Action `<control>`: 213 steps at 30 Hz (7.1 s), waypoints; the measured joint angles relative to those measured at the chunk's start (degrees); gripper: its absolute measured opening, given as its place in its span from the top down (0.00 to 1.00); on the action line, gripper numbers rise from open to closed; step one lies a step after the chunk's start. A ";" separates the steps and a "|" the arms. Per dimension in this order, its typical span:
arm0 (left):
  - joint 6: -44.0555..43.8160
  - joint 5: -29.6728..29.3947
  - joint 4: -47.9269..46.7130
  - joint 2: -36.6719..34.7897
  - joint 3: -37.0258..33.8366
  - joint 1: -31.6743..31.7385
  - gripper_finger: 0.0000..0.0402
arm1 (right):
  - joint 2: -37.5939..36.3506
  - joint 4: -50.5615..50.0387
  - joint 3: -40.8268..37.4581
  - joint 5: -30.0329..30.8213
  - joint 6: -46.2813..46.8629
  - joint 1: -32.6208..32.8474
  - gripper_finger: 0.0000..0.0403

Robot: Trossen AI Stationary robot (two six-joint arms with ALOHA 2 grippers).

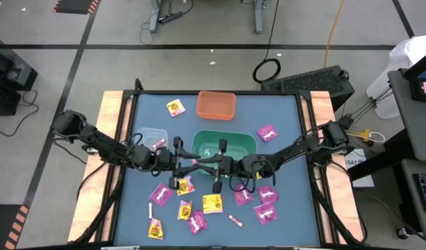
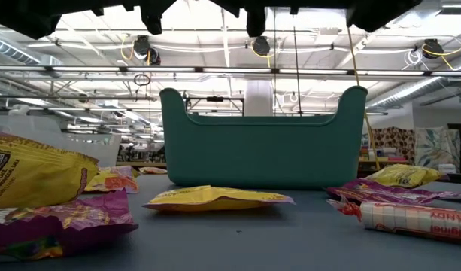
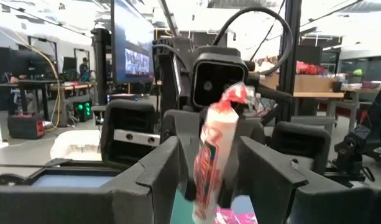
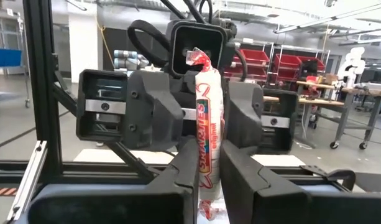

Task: Sort candy
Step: Put the orange candy into the transparent bin

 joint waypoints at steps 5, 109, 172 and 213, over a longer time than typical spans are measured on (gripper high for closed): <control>0.00 0.18 0.16 0.00 0.07 -0.02 0.57 | 0.38 -1.12 0.88 0.00 0.00 -0.56 0.90; -23.33 -2.94 -47.88 -4.23 -0.02 -9.49 0.82 | -0.93 -37.67 4.29 0.15 19.07 15.07 0.39; -23.45 -3.68 -44.10 2.60 0.00 -11.65 0.82 | 21.85 -57.65 19.70 10.08 40.09 10.93 0.91; -11.37 -8.06 -30.67 3.29 0.09 -14.93 0.36 | 10.36 -53.98 19.66 12.31 26.97 12.61 0.91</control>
